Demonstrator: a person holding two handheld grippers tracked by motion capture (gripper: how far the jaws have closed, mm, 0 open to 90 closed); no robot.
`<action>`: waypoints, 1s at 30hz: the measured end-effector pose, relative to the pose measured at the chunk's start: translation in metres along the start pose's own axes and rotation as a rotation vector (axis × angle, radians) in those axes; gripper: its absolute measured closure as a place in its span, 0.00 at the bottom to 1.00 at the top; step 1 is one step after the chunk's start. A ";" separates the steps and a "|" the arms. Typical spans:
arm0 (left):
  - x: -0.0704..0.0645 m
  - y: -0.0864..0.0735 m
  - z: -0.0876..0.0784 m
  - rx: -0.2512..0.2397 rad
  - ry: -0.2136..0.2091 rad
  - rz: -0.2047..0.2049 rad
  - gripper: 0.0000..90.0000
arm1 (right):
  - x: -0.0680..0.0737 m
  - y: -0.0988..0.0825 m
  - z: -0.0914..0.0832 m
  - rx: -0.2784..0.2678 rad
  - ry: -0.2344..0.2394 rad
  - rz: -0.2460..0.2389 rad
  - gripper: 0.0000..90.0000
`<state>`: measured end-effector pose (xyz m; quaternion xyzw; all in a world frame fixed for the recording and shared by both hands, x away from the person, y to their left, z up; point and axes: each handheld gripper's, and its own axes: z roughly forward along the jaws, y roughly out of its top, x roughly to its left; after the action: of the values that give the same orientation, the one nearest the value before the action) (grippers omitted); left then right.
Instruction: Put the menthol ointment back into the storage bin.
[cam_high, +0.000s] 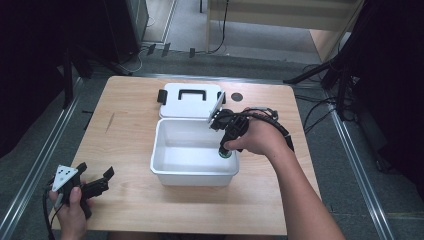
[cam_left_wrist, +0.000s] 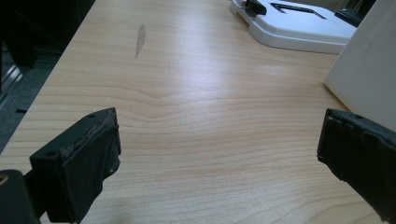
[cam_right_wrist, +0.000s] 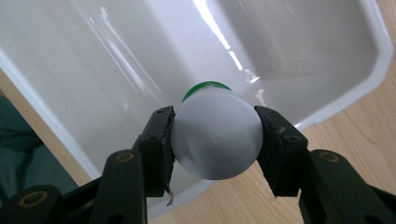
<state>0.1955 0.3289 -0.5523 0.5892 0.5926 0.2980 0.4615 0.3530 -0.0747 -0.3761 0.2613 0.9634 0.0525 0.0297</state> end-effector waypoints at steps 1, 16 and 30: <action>0.000 0.000 0.000 0.000 0.000 0.000 0.00 | 0.001 0.000 0.002 0.000 0.003 -0.003 0.58; -0.001 0.000 0.000 0.000 0.001 0.001 0.00 | 0.005 0.002 0.029 -0.010 0.003 -0.011 0.58; 0.000 0.000 0.000 0.002 0.000 0.002 0.00 | 0.012 0.008 0.057 0.016 0.018 -0.001 0.57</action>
<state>0.1955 0.3284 -0.5524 0.5904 0.5921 0.2978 0.4606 0.3516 -0.0576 -0.4317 0.2605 0.9641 0.0468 0.0191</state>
